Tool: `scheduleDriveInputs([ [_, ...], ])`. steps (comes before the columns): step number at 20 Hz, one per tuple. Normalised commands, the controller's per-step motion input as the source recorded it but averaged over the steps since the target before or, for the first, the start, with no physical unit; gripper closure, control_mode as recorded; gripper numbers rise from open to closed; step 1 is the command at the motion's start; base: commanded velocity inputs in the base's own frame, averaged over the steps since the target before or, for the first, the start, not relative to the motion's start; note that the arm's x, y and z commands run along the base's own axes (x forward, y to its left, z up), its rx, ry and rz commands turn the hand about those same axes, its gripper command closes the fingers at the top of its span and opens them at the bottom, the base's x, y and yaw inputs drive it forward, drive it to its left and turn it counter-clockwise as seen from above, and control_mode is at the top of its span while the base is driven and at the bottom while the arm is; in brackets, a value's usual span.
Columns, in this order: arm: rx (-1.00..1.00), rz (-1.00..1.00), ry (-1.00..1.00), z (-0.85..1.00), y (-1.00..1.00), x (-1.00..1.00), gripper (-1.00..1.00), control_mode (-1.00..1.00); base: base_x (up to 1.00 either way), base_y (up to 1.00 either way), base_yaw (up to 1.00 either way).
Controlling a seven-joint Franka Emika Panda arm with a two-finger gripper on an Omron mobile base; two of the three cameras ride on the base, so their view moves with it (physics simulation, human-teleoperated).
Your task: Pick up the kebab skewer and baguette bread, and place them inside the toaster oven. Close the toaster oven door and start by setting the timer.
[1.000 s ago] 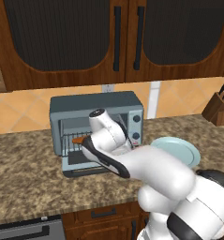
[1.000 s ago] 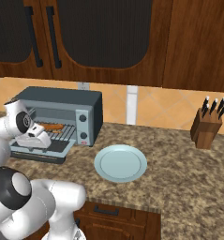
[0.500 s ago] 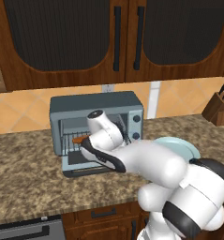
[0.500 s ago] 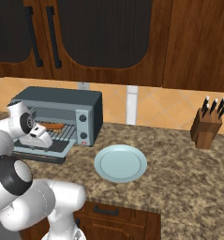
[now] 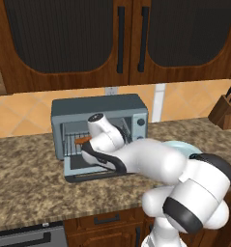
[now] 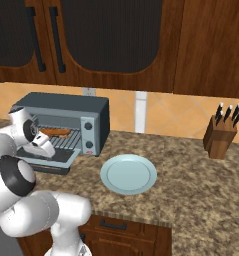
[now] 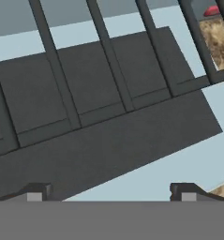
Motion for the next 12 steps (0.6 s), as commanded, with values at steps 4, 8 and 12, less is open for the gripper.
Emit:
scheduleDriveInputs([
  [4, 0.00, -0.17, -0.01, 0.00, 0.00, 0.16, -1.00, -1.00, 0.00, 0.00, 0.00],
  [8, 0.00, -0.18, 0.00, 0.00, 0.00, 0.29, -1.00, -1.00, 0.00, 0.00, 0.00],
  [12, 0.00, -0.18, 0.00, 0.00, -0.12, 0.34, -1.00, -1.00, 0.00, 0.00, 0.00],
])
